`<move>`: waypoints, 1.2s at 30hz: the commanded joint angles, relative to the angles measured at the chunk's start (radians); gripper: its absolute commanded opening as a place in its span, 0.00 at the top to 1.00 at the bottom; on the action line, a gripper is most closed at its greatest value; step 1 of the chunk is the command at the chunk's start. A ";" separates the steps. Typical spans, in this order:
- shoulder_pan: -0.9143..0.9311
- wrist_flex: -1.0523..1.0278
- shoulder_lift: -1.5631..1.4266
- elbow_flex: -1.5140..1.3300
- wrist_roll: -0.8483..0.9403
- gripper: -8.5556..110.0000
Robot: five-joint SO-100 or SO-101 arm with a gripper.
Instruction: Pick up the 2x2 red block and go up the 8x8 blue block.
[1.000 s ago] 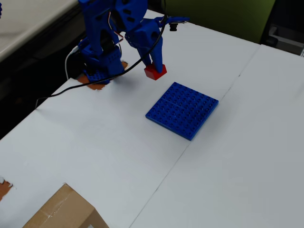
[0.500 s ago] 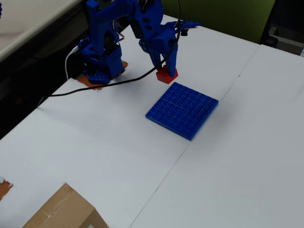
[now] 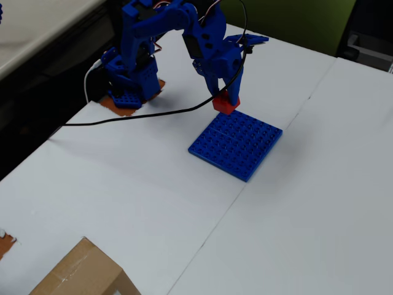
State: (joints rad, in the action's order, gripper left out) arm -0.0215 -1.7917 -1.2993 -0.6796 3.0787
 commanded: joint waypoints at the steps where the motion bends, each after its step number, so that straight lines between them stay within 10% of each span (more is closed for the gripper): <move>1: -0.023 0.008 0.002 0.051 0.100 0.85; 36: -0.028 -0.025 0.020 0.077 0.227 0.84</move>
State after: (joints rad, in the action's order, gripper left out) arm -0.0537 -1.7917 -1.2548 -0.6473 3.0787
